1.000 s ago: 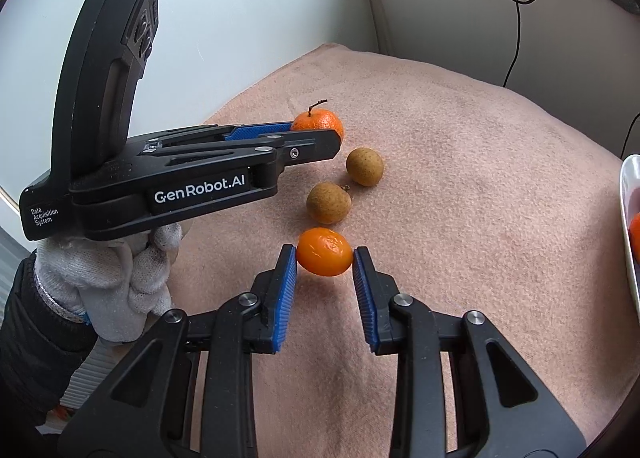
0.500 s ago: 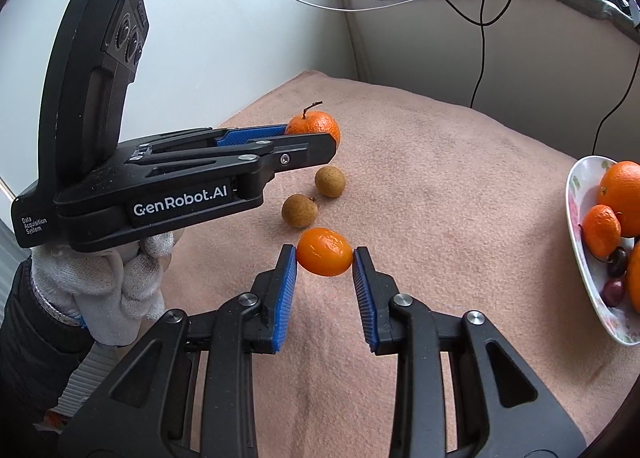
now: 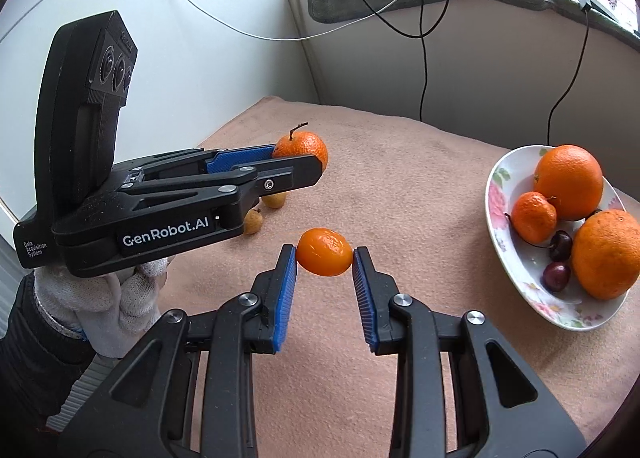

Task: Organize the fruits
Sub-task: 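Carry the stemmed orange in the left tool and small orange in the right tool toward the plate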

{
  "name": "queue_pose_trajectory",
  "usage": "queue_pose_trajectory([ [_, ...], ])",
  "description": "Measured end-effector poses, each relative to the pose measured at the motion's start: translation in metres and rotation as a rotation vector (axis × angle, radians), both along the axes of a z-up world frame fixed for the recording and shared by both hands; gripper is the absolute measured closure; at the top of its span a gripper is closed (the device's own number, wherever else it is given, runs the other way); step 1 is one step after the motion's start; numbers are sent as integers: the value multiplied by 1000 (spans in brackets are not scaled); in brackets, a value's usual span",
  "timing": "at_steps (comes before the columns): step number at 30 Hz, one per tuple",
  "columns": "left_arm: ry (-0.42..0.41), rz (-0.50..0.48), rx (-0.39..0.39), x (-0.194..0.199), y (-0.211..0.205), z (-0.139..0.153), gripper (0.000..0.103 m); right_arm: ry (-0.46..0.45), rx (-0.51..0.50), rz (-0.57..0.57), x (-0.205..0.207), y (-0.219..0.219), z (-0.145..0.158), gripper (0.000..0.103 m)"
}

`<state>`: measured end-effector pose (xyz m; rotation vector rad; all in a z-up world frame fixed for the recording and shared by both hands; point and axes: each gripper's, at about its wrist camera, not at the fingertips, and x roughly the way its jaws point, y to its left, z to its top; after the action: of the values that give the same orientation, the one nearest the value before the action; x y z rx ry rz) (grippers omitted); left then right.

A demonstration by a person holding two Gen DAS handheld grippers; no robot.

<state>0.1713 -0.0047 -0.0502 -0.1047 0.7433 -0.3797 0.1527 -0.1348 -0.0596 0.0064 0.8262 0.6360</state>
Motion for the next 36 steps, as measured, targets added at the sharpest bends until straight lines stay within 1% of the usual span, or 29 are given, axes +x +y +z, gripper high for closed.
queue_pose_trajectory([
  [12,5,-82,-10,18,-52,1,68,-11,11,-128,4,-69,3,73],
  [19,18,-125,-6,31,-82,-3,68,-12,4,-187,8,-101,1,73],
  [27,25,-140,3,48,-105,-4,68,-10,-14,-211,16,-111,-5,73],
  [36,42,-144,21,59,-118,-10,68,-10,-28,-214,20,-112,-9,73],
])
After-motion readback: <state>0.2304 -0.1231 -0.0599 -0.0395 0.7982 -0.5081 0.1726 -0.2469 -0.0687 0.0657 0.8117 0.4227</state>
